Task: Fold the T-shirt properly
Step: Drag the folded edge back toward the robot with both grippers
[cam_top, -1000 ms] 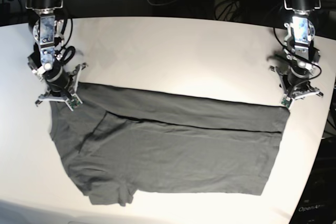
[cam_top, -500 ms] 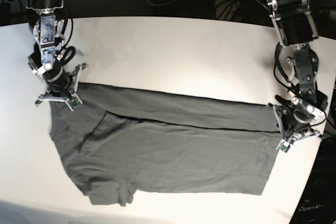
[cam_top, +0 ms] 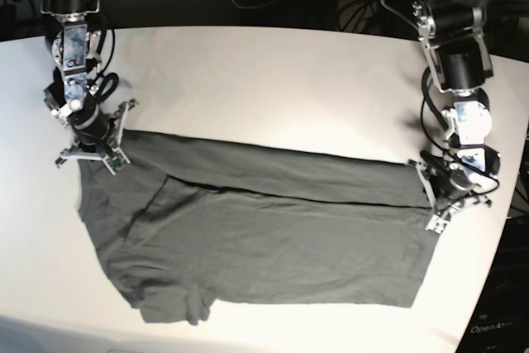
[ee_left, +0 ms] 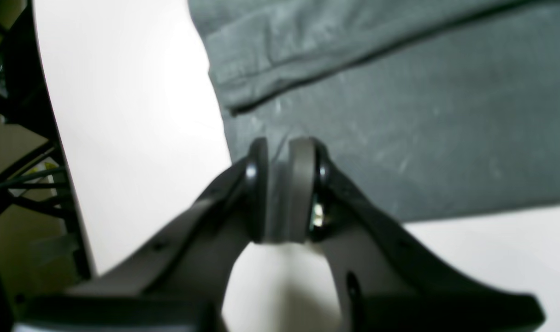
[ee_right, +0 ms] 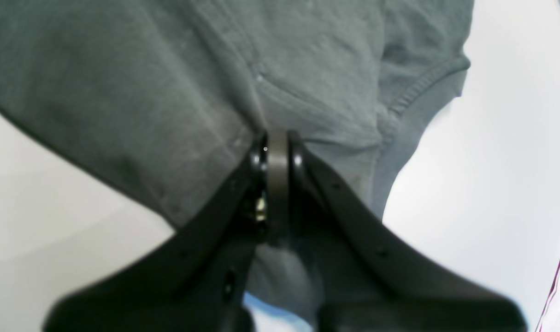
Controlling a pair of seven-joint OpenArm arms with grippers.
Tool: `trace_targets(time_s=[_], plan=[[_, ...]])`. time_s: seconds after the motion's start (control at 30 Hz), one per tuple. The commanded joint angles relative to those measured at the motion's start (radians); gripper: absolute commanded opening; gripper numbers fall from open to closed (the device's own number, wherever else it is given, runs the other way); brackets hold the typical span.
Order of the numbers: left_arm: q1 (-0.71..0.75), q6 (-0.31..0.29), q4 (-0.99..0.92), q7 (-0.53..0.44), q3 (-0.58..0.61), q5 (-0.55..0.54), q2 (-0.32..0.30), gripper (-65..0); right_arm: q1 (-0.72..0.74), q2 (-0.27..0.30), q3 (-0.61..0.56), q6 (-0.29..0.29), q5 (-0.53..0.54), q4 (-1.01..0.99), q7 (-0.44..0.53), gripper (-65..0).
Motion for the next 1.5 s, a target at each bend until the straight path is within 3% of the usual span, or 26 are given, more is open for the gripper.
trace_targets(time_s=[0.0,0.4,0.57,0.9,1.3,1.47], plan=[[-0.023,0.006,-0.01,-0.013,0.0,-0.003,-0.008,-56.7,-0.002,0.012,0.003,0.017,-0.017,0.001,-0.038,-64.6],[-0.018,0.006,-0.08,-0.004,-0.002,-0.004,-0.007,-56.7,-0.022,0.013,0.003,0.017,-0.017,0.001,-0.038,-64.6],[0.026,-0.003,-0.069,0.064,-0.004,-0.004,-0.012,-56.7,-0.022,0.03,0.003,0.017,-0.014,-0.001,-0.038,-64.6],[0.219,-0.006,0.151,0.167,-0.004,-0.007,0.013,-56.7,-0.05,0.032,0.003,0.018,-0.017,0.004,-0.038,-64.6],[0.357,-0.006,0.257,0.168,-0.004,-0.004,0.021,-56.7,-0.166,0.044,0.005,0.018,-0.015,0.012,-0.03,-64.6],[0.417,-0.006,0.305,0.168,-0.004,-0.01,0.03,-56.7,-0.255,0.042,0.029,0.018,-0.015,0.111,-0.036,-64.6]])
